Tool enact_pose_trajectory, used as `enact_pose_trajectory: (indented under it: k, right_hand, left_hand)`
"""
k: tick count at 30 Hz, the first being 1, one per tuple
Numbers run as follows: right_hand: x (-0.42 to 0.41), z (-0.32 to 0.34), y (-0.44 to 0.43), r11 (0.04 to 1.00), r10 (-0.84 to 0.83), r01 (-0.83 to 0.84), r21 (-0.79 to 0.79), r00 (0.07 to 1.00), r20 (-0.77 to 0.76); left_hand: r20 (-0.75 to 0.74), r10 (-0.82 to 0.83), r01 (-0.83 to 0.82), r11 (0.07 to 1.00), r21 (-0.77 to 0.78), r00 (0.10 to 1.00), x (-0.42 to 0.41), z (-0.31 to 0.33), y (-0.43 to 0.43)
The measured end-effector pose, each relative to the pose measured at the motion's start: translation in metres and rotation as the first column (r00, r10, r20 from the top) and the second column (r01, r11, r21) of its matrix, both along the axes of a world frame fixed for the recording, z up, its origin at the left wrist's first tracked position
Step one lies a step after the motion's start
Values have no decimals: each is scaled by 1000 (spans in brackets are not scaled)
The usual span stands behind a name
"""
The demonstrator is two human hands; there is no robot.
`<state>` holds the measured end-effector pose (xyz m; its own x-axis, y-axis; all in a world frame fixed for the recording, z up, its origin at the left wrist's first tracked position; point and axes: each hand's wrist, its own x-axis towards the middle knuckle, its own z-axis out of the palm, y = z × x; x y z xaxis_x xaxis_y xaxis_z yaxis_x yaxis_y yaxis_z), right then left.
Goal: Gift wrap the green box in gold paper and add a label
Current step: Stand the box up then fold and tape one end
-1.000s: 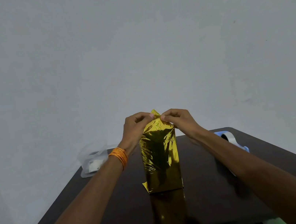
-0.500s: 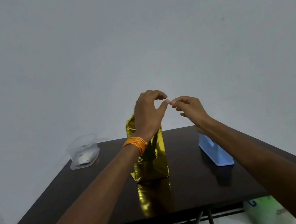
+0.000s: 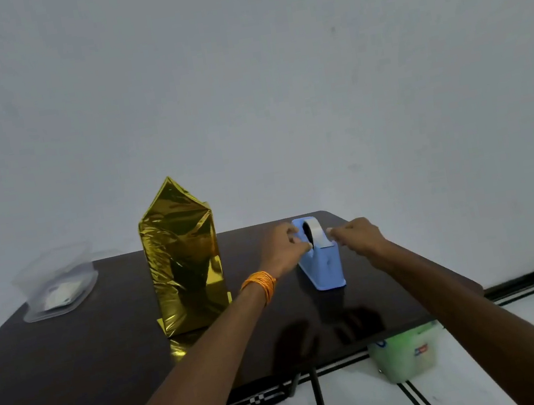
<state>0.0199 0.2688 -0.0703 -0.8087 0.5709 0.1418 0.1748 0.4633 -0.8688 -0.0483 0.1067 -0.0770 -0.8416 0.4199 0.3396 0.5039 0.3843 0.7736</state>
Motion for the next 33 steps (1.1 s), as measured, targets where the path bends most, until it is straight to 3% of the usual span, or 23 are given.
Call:
enact_pose_trajectory:
  k: [6, 10, 21, 33]
  right_hand:
    - [-20, -14, 6, 982, 80, -67, -174, 995, 67]
    - [-29, -7, 6, 971, 26, -13, -240, 998, 49]
    - [-27, 11, -5, 998, 7, -8, -65, 1000, -2]
    - [2, 7, -14, 908, -31, 17, -418, 999, -28]
  left_hand:
    - [14, -57, 58, 994, -97, 998, -6, -30, 22]
    - [-12, -70, 68, 993, -96, 997, -12, -35, 27]
    - [-22, -88, 87, 995, -50, 996, -10, -36, 28]
    - [-39, -86, 83, 994, -65, 996, -9, -36, 28]
